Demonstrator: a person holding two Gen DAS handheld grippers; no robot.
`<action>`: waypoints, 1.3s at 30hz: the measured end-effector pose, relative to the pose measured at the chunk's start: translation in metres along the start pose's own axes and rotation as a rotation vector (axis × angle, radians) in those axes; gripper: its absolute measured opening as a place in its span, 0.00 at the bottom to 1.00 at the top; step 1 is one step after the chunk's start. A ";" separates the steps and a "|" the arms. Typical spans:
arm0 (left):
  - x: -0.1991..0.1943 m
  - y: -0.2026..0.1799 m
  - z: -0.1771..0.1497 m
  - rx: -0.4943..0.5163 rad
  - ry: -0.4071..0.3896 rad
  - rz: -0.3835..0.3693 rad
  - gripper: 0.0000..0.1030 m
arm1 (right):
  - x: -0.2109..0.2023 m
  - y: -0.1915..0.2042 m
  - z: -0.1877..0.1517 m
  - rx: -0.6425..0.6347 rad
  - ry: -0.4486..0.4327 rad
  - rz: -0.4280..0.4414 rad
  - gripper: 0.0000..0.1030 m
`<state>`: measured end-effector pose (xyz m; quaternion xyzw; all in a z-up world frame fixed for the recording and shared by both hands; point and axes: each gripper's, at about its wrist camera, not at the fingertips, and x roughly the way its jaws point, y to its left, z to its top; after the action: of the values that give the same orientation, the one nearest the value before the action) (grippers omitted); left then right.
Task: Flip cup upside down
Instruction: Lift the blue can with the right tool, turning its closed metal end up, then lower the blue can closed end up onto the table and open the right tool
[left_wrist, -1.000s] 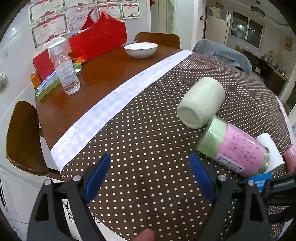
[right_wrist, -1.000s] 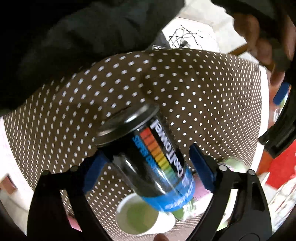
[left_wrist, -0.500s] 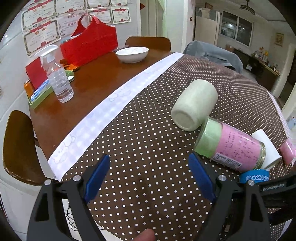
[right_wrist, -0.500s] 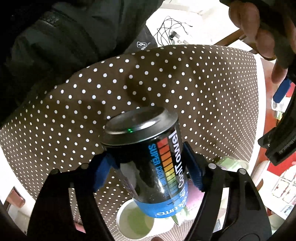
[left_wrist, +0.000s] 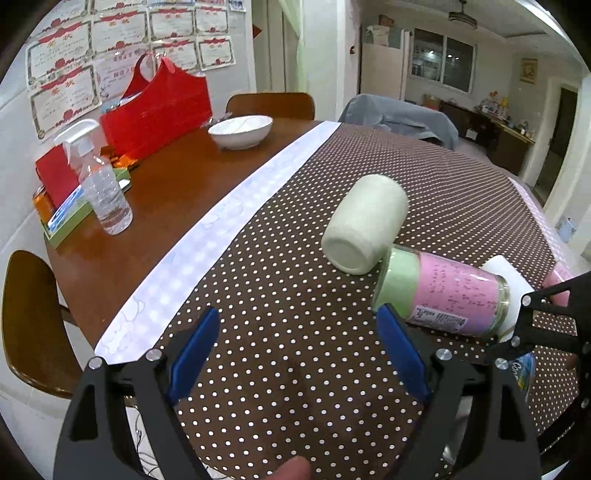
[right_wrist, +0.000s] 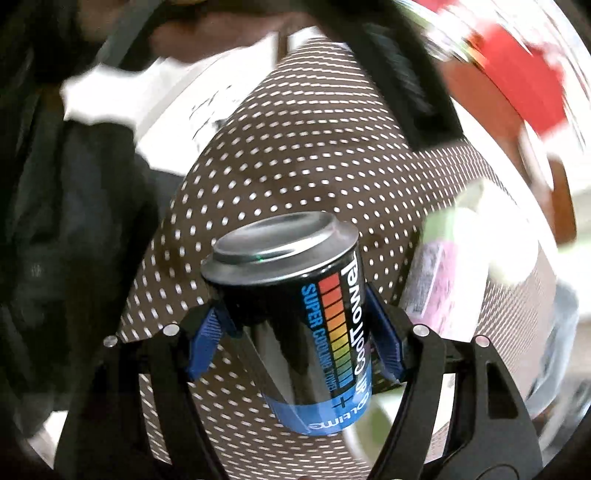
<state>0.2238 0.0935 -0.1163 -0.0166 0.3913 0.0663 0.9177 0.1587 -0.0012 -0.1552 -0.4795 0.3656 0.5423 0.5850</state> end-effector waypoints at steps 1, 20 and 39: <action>-0.001 -0.001 -0.001 0.003 -0.005 -0.008 0.83 | 0.001 -0.006 -0.001 0.053 -0.012 0.001 0.67; -0.047 -0.033 -0.028 0.091 -0.124 -0.139 0.83 | -0.066 -0.032 -0.091 0.947 -0.559 -0.107 0.67; -0.100 -0.072 -0.056 0.164 -0.241 -0.201 0.83 | -0.072 0.008 -0.147 1.391 -0.828 -0.529 0.67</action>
<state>0.1245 0.0065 -0.0848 0.0275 0.2787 -0.0563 0.9583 0.1543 -0.1630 -0.1282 0.1563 0.2480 0.1713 0.9406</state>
